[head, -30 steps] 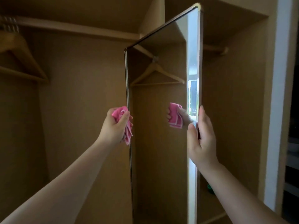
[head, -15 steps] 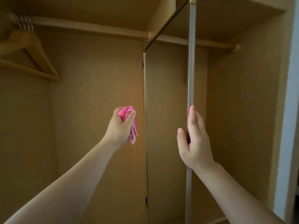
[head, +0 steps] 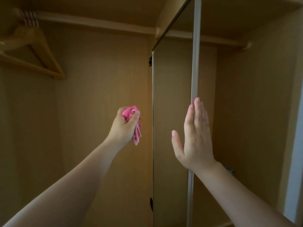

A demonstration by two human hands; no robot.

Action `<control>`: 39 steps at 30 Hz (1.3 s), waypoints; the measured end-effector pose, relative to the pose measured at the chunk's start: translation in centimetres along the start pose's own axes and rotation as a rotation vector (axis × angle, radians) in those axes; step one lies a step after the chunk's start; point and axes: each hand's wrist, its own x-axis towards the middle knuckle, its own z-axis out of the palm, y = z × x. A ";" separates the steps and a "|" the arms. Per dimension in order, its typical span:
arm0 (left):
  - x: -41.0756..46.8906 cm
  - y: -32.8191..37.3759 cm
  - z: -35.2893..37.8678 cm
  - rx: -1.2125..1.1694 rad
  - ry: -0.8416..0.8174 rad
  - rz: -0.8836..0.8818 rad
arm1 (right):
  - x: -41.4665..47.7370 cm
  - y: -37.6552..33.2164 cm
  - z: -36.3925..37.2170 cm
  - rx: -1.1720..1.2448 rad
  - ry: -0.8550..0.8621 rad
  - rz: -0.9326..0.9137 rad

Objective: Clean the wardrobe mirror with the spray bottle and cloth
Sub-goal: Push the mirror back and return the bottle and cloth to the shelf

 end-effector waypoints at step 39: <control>-1.1 -1.4 -2.4 0.017 0.022 -0.019 | 2.8 1.9 8.9 -0.279 -0.352 0.040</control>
